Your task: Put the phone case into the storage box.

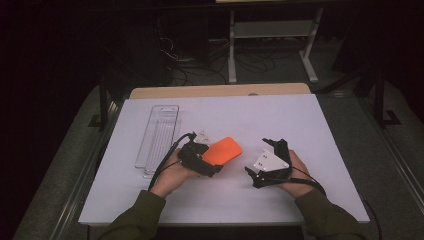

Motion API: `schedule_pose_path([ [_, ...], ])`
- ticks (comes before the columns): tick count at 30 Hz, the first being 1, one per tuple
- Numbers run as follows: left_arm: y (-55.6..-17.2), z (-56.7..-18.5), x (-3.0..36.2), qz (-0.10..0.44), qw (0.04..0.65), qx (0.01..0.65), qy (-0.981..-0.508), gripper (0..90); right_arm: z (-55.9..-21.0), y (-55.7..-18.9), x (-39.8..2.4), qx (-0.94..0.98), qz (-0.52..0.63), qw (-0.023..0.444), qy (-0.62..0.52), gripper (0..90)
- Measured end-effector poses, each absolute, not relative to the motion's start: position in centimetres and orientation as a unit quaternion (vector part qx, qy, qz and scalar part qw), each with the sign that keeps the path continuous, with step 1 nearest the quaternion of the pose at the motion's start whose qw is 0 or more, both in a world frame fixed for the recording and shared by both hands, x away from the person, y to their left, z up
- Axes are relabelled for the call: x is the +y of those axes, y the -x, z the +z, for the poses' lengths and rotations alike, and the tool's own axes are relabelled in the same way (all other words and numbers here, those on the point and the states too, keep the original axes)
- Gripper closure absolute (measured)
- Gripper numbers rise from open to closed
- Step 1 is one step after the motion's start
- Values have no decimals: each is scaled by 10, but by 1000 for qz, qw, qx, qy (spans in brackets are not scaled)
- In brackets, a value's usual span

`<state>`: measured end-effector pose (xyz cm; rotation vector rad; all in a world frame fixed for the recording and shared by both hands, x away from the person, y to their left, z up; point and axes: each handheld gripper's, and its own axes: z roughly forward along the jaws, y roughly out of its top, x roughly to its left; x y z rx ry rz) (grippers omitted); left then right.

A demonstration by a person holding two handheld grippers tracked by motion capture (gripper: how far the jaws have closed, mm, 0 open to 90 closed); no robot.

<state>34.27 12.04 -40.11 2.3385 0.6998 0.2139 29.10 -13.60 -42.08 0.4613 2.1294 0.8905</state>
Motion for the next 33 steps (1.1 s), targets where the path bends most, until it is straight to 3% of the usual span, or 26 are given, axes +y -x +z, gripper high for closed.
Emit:
schedule_pose_path([
  [33,-340,-402,117,77,349,277,-892,156,-426,-280,-124,823,304,470,-93,0],
])
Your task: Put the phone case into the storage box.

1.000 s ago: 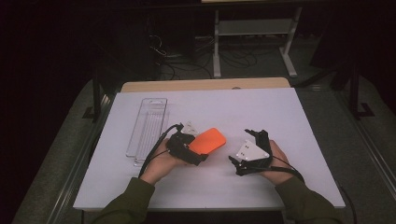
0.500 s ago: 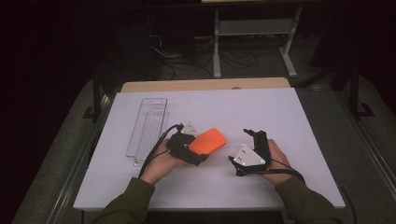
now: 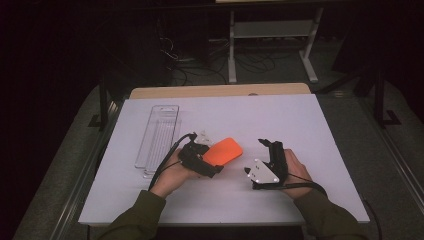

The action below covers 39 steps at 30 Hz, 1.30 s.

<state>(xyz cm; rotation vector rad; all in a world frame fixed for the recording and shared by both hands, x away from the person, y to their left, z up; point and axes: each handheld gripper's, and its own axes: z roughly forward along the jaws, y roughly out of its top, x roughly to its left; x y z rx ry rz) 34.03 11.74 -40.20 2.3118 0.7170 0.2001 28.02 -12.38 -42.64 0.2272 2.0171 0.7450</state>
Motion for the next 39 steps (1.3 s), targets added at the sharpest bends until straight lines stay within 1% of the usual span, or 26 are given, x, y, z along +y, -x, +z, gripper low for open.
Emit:
schedule_pose_path([
  [7,-341,-402,118,78,350,276,-892,156,-427,-279,-122,821,292,486,-72,0],
  [10,-340,-402,117,74,352,279,-890,156,-427,-280,-122,816,276,506,-46,0],
  [22,-340,-402,118,77,349,279,-891,156,-430,-278,-119,811,256,526,-22,0],
  [25,-341,-402,119,78,345,274,-894,156,-430,-278,-119,805,247,539,-4,0],
  [29,-341,-401,119,79,340,270,-897,156,-433,-276,-117,809,241,536,-5,0],
  [31,-341,-401,119,80,336,264,-900,156,-433,-276,-117,803,234,548,6,0],
  [36,-341,-401,119,80,338,266,-899,156,-433,-274,-114,796,230,559,18,0],
  [39,-341,-401,119,79,338,265,-899,156,-435,-272,-113,799,228,556,17,0],
])
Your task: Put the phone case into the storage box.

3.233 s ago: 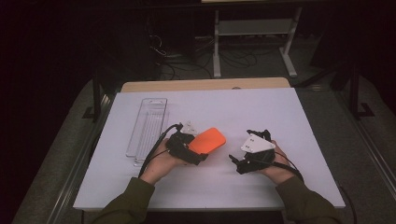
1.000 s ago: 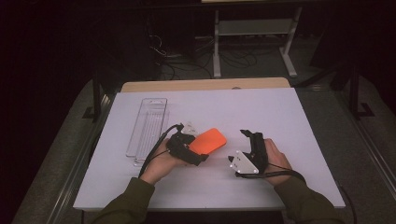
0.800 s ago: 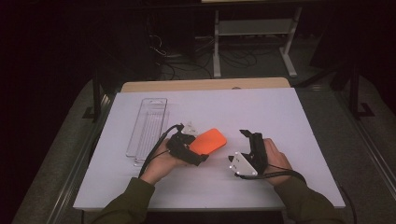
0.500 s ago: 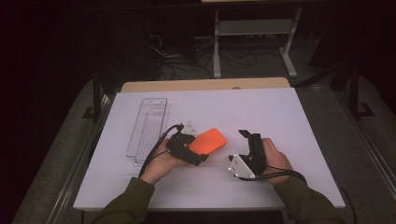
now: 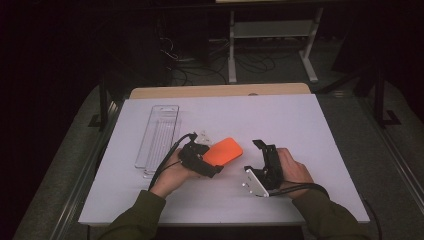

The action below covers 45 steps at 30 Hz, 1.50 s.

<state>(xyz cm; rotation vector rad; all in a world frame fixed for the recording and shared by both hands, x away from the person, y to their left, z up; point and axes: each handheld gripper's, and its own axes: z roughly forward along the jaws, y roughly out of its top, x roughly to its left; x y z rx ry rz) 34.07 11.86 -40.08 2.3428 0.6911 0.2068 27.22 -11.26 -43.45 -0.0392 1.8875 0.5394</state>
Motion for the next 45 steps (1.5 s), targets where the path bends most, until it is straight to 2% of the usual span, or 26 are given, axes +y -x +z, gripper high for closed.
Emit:
schedule_pose_path([
  [9,-340,-401,118,78,346,269,-896,156,-435,-271,-109,776,212,592,54,0],
  [18,-341,-397,121,79,344,264,-897,156,-436,-268,-103,762,208,609,76,0],
  [45,-337,-390,117,67,371,248,-892,156,-441,-275,-73,733,207,633,141,0],
])
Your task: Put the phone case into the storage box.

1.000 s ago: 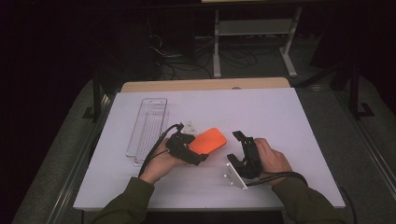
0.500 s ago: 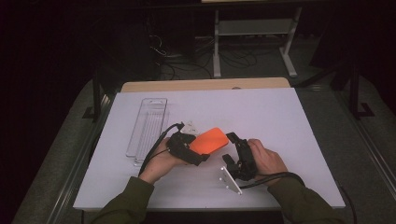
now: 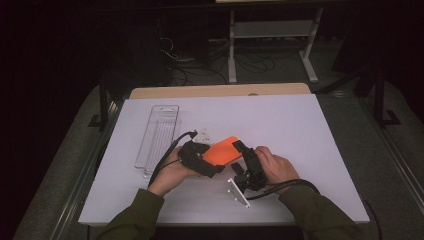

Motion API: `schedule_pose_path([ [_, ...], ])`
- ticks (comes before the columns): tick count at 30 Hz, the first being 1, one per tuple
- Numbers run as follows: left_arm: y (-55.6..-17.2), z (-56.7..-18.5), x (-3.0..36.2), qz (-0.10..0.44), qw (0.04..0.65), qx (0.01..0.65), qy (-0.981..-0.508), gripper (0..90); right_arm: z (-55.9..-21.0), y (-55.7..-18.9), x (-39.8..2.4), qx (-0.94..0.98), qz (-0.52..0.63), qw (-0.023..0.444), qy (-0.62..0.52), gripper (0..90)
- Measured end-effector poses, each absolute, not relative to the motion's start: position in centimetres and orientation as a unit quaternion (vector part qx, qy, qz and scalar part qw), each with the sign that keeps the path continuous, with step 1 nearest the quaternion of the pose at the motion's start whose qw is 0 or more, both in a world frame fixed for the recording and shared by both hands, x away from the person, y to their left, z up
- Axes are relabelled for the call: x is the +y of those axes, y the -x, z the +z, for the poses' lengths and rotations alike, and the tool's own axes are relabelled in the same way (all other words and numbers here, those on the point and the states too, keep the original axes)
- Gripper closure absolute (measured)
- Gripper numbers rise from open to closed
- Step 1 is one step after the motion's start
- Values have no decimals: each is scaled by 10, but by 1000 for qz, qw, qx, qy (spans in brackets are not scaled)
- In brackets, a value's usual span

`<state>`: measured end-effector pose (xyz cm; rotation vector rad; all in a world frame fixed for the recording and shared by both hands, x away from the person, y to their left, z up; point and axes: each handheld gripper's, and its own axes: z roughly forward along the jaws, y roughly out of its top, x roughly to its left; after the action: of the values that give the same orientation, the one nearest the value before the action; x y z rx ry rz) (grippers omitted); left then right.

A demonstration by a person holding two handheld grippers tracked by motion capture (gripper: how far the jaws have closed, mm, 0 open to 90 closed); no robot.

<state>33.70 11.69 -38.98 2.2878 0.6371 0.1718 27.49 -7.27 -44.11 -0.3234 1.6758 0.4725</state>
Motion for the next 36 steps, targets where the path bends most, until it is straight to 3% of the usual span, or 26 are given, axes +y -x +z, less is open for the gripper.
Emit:
schedule_pose_path([
  [17,-337,-390,116,69,357,231,-902,156,-449,-276,-62,722,188,650,144,0],
  [26,-335,-391,115,65,364,236,-899,156,-448,-272,-61,726,183,646,151,183],
  [36,-336,-391,115,66,356,224,-905,156,-450,-270,-60,737,177,635,149,289],
])
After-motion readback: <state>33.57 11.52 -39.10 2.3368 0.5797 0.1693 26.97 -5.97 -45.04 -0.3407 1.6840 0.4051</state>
